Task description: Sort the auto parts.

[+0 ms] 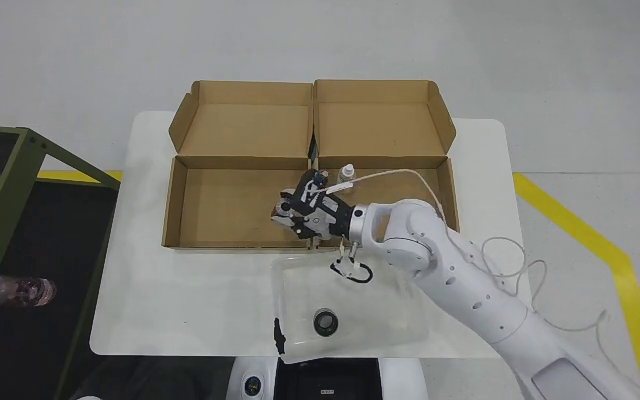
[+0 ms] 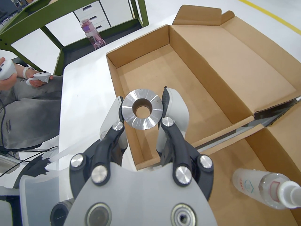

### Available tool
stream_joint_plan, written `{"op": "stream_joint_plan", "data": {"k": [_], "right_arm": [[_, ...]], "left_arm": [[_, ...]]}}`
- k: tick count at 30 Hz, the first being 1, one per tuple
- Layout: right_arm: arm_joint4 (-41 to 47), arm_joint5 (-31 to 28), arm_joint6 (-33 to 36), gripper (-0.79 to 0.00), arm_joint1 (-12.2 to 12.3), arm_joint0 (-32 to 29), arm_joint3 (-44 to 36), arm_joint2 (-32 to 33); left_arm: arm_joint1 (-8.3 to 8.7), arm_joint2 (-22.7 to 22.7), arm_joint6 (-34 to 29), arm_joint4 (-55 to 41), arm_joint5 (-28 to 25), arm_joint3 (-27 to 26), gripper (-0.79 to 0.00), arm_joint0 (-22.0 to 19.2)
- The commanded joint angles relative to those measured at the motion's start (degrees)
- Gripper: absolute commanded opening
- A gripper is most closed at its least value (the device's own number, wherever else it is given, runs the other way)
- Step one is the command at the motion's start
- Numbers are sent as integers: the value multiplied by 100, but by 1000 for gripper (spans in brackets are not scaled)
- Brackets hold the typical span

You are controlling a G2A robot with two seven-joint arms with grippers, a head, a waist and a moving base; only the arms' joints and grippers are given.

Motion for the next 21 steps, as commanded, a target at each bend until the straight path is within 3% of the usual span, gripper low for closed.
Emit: {"op": "stream_joint_plan", "data": {"k": [1,12,21], "right_arm": [[-88,183,24,-785,-78,138,132,-125],[-656,1316,371,-785,-503,694,740,-650],[-849,1741,668,-785,-839,964,1244,-980]], "left_arm": [[0,0,0,0,0,0,0,0],[0,0,0,0,0,0,0,0],[0,0,0,0,0,0,0,0]]}}
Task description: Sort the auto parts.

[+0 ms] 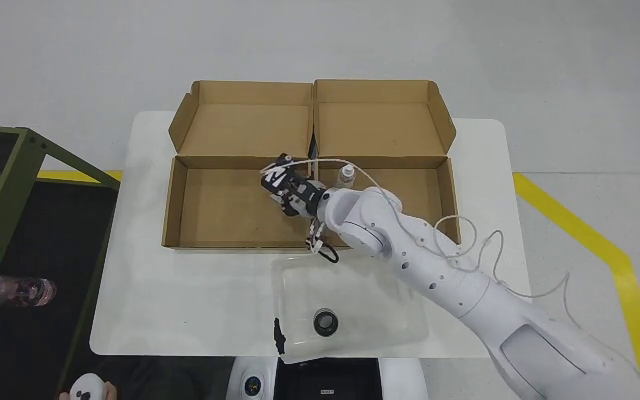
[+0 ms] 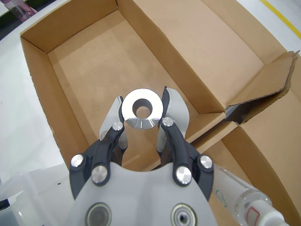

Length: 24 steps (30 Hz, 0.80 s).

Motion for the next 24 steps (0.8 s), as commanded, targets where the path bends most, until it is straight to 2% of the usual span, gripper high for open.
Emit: {"op": "stream_joint_plan", "data": {"k": [1,14,15,17,21,24], "right_arm": [[-16,37,70,-785,-60,36,77,-48],[-280,275,282,-785,-466,293,735,-267],[-301,288,290,-745,-493,305,789,-276],[-334,312,291,-720,-547,333,898,-281],[-384,329,318,-619,-655,382,1089,-300],[-441,323,321,-505,-723,396,1179,-309]], "left_arm": [[0,0,0,0,0,0,0,0],[0,0,0,0,0,0,0,0],[0,0,0,0,0,0,0,0],[0,0,0,0,0,0,0,0],[0,0,0,0,0,0,0,0],[0,0,0,0,0,0,0,0]]}}
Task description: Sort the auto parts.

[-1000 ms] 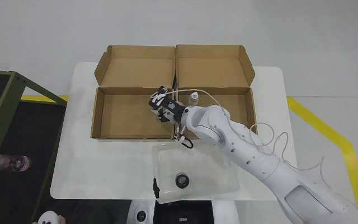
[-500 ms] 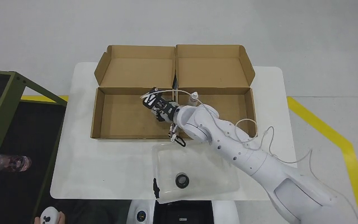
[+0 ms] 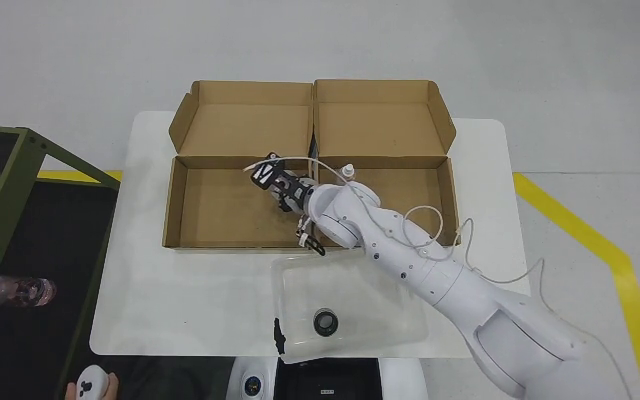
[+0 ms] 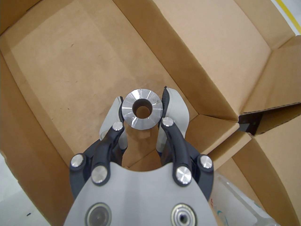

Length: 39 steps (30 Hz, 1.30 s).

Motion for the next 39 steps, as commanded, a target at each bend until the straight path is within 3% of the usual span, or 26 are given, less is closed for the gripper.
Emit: {"op": "stream_joint_plan", "data": {"k": [1,7,18,30,39], "right_arm": [[-43,-5,9,-483,-37,2,47,-3],[-144,-84,71,-406,-109,-31,27,61],[-612,-399,297,-416,-15,-289,-1007,416],[-514,-1859,892,-413,250,-951,-2319,862],[-633,-2739,1085,-422,574,-1931,-3447,1306]], "left_arm": [[0,0,0,0,0,0,0,0],[0,0,0,0,0,0,0,0],[0,0,0,0,0,0,0,0],[0,0,0,0,0,0,0,0],[0,0,0,0,0,0,0,0]]}}
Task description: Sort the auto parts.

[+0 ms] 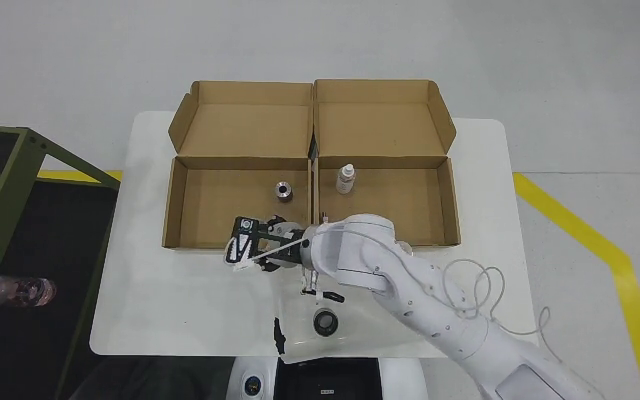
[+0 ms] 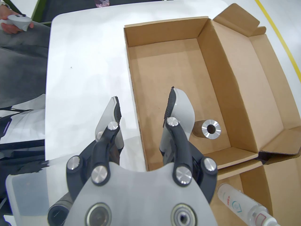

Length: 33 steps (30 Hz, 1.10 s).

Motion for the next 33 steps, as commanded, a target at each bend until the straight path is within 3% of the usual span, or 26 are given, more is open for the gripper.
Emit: {"op": "stream_joint_plan", "data": {"k": [1,16,26,30,33], "right_arm": [[-74,-171,76,-425,75,-225,-219,106],[-34,-1255,515,-326,500,-1408,-1246,680],[-206,-1788,782,-185,785,-2153,-1765,1069],[-200,-1934,852,-169,898,-2433,-1879,1285],[-196,-2018,901,-37,970,-2591,-1935,1403]], "left_arm": [[0,0,0,0,0,0,0,0],[0,0,0,0,0,0,0,0],[0,0,0,0,0,0,0,0],[0,0,0,0,0,0,0,0],[0,0,0,0,0,0,0,0]]}}
